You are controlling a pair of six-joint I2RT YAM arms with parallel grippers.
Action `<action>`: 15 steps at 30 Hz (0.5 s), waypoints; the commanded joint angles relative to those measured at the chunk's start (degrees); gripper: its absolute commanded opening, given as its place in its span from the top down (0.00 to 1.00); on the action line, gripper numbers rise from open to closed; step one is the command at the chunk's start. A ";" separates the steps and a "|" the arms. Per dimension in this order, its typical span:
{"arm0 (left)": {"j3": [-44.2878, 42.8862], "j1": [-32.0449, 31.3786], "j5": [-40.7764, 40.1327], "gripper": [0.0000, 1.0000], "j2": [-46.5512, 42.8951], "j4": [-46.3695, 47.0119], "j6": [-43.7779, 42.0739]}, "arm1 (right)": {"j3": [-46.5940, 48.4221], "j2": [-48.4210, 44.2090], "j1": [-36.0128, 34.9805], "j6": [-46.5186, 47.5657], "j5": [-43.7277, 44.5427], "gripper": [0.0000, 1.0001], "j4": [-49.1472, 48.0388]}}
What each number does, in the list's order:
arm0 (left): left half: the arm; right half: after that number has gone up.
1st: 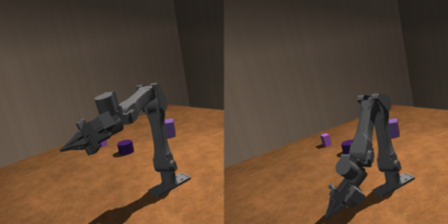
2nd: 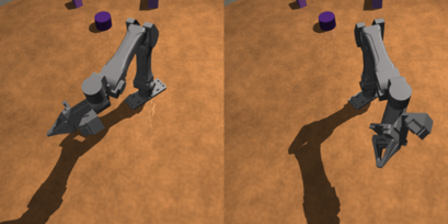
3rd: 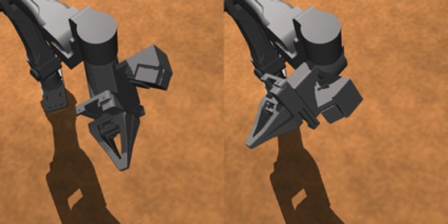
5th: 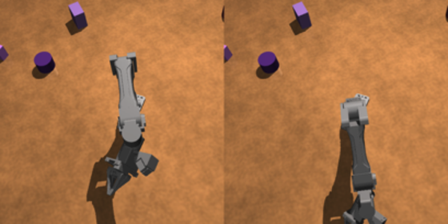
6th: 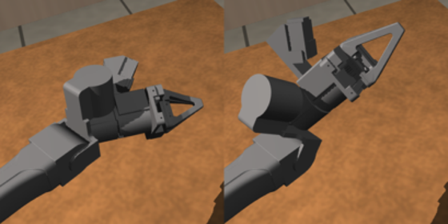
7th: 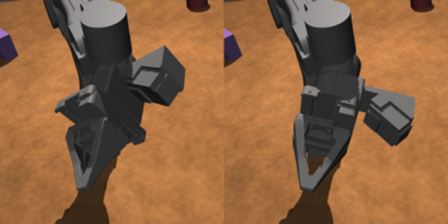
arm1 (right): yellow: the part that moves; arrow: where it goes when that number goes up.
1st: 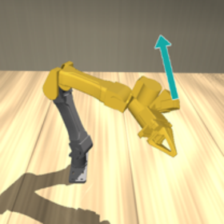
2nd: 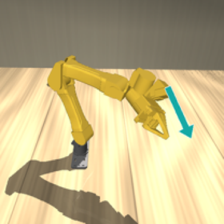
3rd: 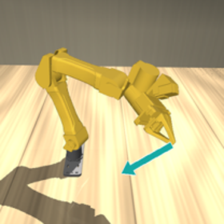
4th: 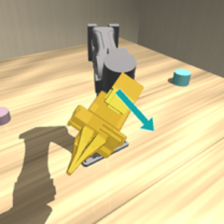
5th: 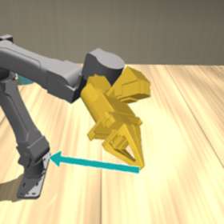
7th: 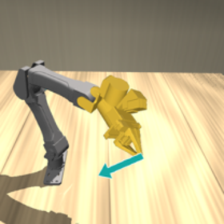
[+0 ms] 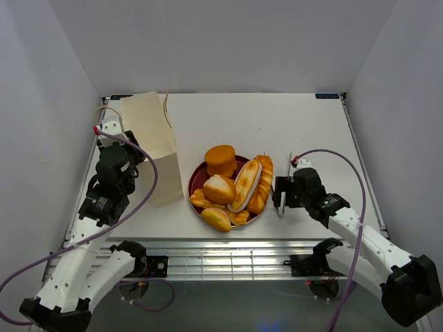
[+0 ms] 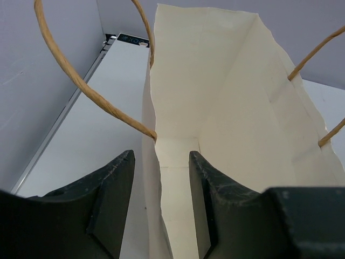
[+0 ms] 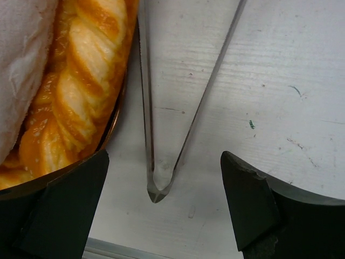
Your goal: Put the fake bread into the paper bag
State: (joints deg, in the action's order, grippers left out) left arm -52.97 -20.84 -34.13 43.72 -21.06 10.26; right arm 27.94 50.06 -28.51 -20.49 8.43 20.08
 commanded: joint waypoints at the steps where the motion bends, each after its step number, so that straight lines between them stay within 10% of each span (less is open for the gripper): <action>1: 1.02 0.01 -0.76 0.44 -1.45 2.16 -0.77 | -0.79 0.47 -0.76 -2.53 7.30 0.10 0.40; 15: 5.86 -0.08 0.73 0.44 -6.28 5.68 -1.47 | -3.59 7.15 -0.93 -2.80 5.46 0.06 -8.55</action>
State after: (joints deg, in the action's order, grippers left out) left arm -47.94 -20.84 -33.98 38.20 -16.69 9.28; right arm 25.26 56.55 -29.02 -23.20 14.26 16.21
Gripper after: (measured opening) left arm 0.560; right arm 0.940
